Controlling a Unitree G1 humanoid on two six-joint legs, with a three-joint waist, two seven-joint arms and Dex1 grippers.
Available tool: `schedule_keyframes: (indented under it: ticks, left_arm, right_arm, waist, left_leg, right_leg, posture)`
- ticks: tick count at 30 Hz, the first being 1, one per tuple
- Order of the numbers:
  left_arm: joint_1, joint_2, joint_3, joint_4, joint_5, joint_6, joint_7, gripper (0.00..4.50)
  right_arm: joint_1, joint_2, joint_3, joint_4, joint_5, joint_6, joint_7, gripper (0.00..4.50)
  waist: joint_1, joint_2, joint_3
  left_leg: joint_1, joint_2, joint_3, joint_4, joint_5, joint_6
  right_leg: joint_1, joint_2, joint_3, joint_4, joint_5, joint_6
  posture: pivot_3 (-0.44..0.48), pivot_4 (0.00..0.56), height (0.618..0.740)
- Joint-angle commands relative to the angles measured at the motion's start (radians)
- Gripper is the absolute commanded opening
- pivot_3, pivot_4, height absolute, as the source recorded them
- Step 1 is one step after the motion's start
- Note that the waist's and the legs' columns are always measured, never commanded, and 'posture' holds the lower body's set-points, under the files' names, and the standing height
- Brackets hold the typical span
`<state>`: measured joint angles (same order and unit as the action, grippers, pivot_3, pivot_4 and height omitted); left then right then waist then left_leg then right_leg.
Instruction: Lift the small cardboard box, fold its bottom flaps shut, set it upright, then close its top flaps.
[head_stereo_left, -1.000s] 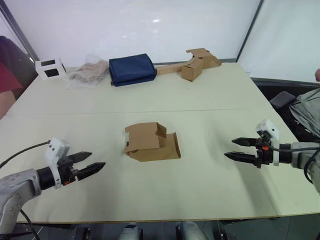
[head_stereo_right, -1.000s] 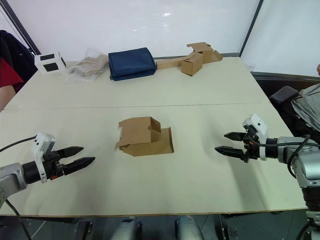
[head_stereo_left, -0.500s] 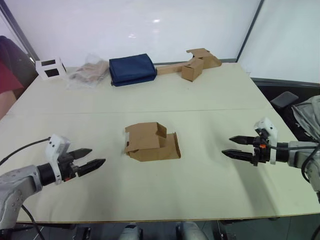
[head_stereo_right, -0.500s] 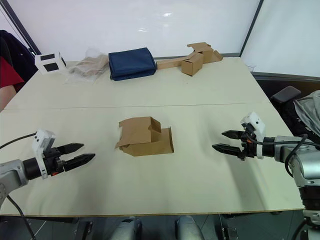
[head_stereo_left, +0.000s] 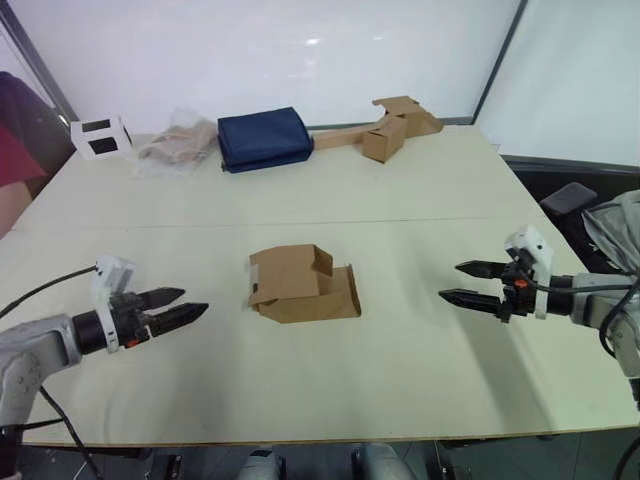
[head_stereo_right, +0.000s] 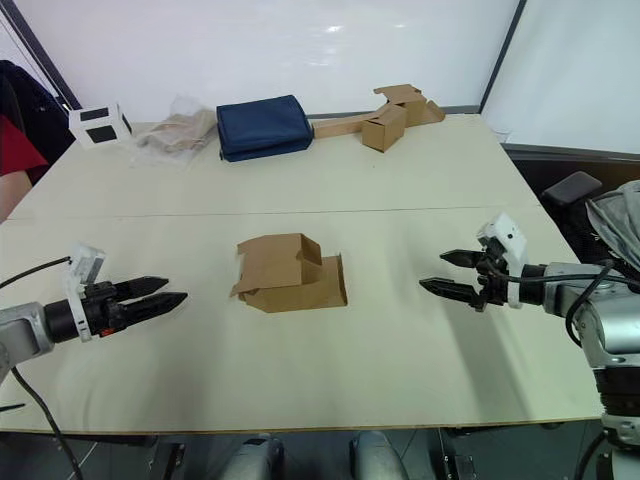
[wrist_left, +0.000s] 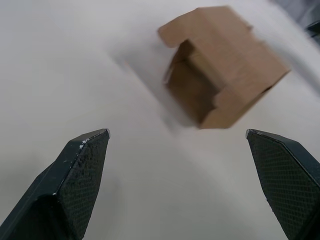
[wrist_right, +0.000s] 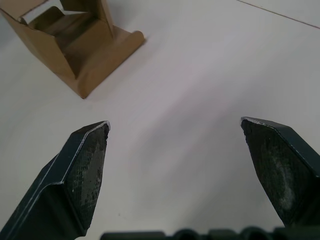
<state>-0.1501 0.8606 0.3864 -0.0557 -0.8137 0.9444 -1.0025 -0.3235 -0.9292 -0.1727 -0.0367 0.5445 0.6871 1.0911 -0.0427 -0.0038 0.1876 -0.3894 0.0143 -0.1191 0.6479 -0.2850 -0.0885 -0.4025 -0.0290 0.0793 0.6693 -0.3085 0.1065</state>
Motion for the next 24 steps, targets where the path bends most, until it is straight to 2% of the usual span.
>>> schedule_keyframes:
  ticks: [1, 5, 10, 13, 16, 24]
  left_arm:
    - [-0.083, -0.002, -0.011, 0.109, -0.134, 0.178, -0.075, 4.5]
    - [-0.222, -0.077, -0.093, 0.254, -0.163, 0.318, -0.083, 4.5]
    - [-0.365, -0.128, -0.169, 0.417, -0.126, 0.415, -0.071, 4.5]
    - [-0.405, -0.156, -0.171, 0.467, -0.122, 0.42, -0.073, 4.5]
    - [-0.47, -0.223, -0.233, 0.541, -0.067, 0.365, -0.093, 4.5]
    - [-0.616, -0.287, -0.274, 0.715, 0.025, 0.274, -0.156, 4.5]
  right_arm:
    - [-0.024, -0.021, -0.023, -0.136, 0.09, 0.082, 0.018, 4.38]
    - [-0.055, -0.026, 0.016, -0.289, 0.134, 0.15, 0.001, 4.38]
    - [-0.054, -0.014, 0.013, -0.392, 0.178, 0.2, -0.05, 4.38]
    - [-0.047, -0.006, 0.004, -0.43, 0.209, 0.224, -0.08, 4.38]
    - [-0.01, -0.001, -0.022, -0.506, 0.257, 0.254, -0.122, 4.38]
    - [0.036, 0.004, -0.039, -0.549, 0.292, 0.263, -0.186, 4.38]
  waist:
    - [-0.002, 0.0, 0.0]
    - [-0.002, 0.0, 0.0]
    - [-0.001, -0.001, 0.0]
    - [-0.004, -0.001, 0.0]
    - [0.0, 0.0, -0.001]
    - [0.0, -0.001, -0.001]
  left_leg:
    - [0.0, 0.0, 0.0, 0.0, 0.0, 0.0]
    - [0.0, 0.0, 0.0, 0.0, 0.0, 0.0]
    - [-0.001, 0.0, -0.002, 0.001, 0.0, 0.0]
    - [-0.001, 0.0, -0.002, 0.001, 0.0, 0.0]
    - [-0.001, 0.0, -0.002, 0.001, 0.0, 0.0]
    - [-0.001, -0.001, -0.002, 0.002, 0.0, 0.0]
  right_leg:
    - [0.0, 0.0, 0.0, 0.0, 0.0, 0.0]
    - [0.0, 0.001, 0.0, 0.001, 0.0, 0.0]
    - [0.0, 0.0, -0.001, 0.001, 0.0, 0.0]
    - [-0.001, 0.0, -0.001, 0.001, 0.0, 0.0]
    - [-0.001, 0.0, -0.001, 0.002, 0.0, 0.0]
    - [-0.001, 0.0, -0.002, 0.002, 0.0, 0.0]
  posture:
    - [0.0, 0.15, 0.74]
    - [0.0, 0.15, 0.74]
    - [0.0, 0.15, 0.74]
    - [0.0, 0.15, 0.74]
    - [0.0, 0.15, 0.74]
    - [0.0, 0.15, 0.74]
